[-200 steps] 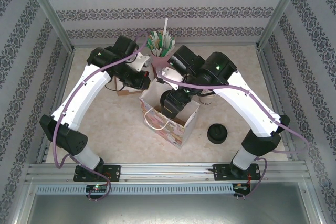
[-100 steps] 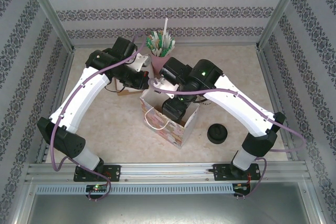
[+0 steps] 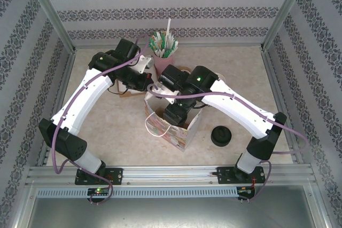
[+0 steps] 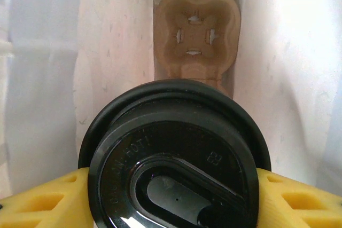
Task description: Pack the takeout coffee
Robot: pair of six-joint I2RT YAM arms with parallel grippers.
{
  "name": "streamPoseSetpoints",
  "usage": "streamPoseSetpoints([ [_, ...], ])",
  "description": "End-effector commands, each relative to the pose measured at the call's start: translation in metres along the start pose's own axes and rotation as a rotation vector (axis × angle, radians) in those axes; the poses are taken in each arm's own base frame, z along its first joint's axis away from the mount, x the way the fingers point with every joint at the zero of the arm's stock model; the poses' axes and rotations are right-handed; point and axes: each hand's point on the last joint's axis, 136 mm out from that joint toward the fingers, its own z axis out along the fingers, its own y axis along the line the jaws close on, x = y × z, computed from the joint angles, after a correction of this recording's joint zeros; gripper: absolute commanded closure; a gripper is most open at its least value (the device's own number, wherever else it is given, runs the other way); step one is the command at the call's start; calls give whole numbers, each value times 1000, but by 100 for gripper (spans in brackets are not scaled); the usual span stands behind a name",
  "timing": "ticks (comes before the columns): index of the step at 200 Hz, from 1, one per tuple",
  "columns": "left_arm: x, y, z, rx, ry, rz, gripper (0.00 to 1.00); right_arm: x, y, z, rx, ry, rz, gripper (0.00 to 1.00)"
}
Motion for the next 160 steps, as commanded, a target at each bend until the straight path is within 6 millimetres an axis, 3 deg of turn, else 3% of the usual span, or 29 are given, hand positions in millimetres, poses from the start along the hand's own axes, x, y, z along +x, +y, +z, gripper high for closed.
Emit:
streamPoseSetpoints([
  [1,0,-4,-4,5,-20,3,100,1,0,-6,16,-32,20,40],
  [160,3,-3,-3,5,-20,-4,100,10,-8,19,51,16,35,41],
])
